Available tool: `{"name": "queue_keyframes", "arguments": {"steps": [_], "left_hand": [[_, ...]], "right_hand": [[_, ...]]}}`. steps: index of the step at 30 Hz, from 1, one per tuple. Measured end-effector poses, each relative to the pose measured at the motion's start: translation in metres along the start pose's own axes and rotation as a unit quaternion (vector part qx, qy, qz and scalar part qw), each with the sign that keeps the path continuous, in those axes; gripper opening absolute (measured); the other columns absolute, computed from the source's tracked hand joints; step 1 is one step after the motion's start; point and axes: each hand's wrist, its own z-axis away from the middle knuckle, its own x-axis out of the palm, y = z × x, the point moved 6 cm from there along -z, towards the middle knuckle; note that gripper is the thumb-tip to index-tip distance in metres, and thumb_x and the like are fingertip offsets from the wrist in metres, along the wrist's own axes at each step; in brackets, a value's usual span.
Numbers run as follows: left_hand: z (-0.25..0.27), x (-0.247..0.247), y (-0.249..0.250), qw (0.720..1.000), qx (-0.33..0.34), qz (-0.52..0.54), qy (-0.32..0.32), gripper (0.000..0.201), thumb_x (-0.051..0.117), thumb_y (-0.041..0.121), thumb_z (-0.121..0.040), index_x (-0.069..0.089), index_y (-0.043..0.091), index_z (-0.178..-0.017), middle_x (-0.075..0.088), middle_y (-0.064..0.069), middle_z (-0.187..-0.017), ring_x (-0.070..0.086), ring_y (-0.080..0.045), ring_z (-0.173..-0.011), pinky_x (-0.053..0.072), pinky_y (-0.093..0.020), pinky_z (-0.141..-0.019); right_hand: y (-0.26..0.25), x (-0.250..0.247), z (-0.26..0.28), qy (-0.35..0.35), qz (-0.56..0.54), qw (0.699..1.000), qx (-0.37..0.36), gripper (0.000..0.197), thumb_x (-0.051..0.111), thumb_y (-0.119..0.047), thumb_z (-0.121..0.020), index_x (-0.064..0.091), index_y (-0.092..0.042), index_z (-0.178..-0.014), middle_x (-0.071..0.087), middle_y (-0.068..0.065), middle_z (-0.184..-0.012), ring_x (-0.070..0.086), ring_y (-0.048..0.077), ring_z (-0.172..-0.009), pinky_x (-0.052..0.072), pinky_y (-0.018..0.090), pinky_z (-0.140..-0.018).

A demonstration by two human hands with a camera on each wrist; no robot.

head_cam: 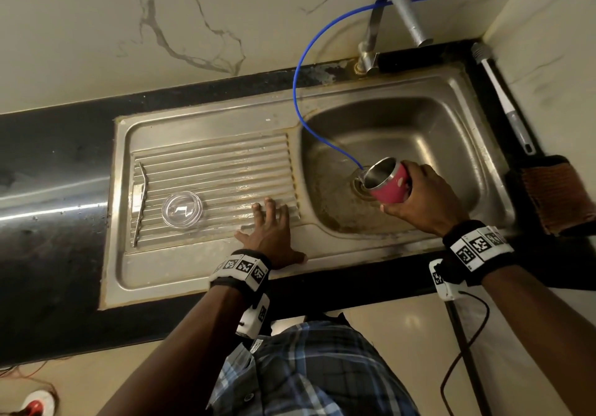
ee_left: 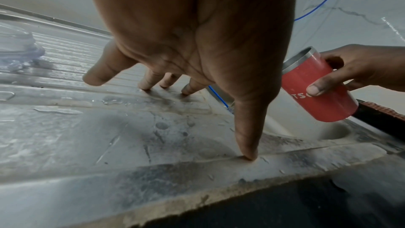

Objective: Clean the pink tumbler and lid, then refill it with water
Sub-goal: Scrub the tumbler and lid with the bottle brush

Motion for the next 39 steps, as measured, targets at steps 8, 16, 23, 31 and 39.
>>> {"name": "queue_keyframes", "arguments": {"steps": [8,16,23,31,39], "left_hand": [[0.0,0.0,-0.003,1.0,0.003,0.012,0.016,0.135,0.084,0.071,-0.074,0.0,0.027,-0.17,-0.024,-0.003,-0.176,-0.021,-0.035,-0.162,0.018,-0.088,-0.112],[0.0,0.0,-0.004,1.0,0.001,0.016,0.012,0.135,0.084,0.07,-0.075,-0.001,0.027,-0.17,-0.025,-0.003,-0.176,-0.021,-0.034,-0.162,0.017,-0.087,-0.113],[0.0,0.0,-0.004,1.0,0.0,0.011,0.018,0.134,0.085,0.071,-0.073,0.002,0.028,-0.17,-0.022,-0.002,-0.176,-0.018,-0.033,-0.163,0.022,-0.086,-0.112],[0.0,0.001,-0.004,1.0,0.001,0.007,0.023,0.135,0.085,0.072,-0.072,0.003,0.027,-0.17,-0.02,-0.002,-0.177,-0.016,-0.033,-0.163,0.025,-0.085,-0.113],[-0.003,0.001,-0.005,0.999,0.005,0.007,0.031,0.134,0.087,0.07,-0.071,0.006,0.027,-0.169,-0.017,-0.002,-0.177,-0.015,-0.034,-0.163,0.027,-0.085,-0.111]], "right_hand": [[0.001,0.002,0.007,-0.05,0.029,0.998,0.027,0.085,0.088,-0.059,-0.059,0.048,-0.028,-0.128,0.059,0.003,-0.119,0.064,0.03,-0.103,0.055,0.043,-0.087],[-0.006,0.005,0.014,-0.072,0.03,0.996,0.038,0.085,0.082,-0.068,-0.057,0.048,-0.031,-0.126,0.058,0.004,-0.121,0.063,0.033,-0.105,0.055,0.048,-0.091],[-0.011,0.003,0.015,-0.078,0.033,0.996,0.04,0.101,0.068,-0.078,-0.049,0.042,-0.031,-0.135,0.057,0.005,-0.123,0.063,0.034,-0.107,0.054,0.049,-0.093],[-0.014,0.0,0.016,-0.075,0.032,0.996,0.034,0.102,0.078,-0.07,-0.058,0.035,-0.032,-0.143,0.057,0.005,-0.131,0.062,0.035,-0.113,0.053,0.05,-0.094],[-0.015,-0.004,0.012,-0.06,0.04,0.997,0.033,0.094,0.085,-0.062,-0.064,0.036,-0.027,-0.136,0.06,0.002,-0.135,0.064,0.031,-0.111,0.052,0.046,-0.09]]}}
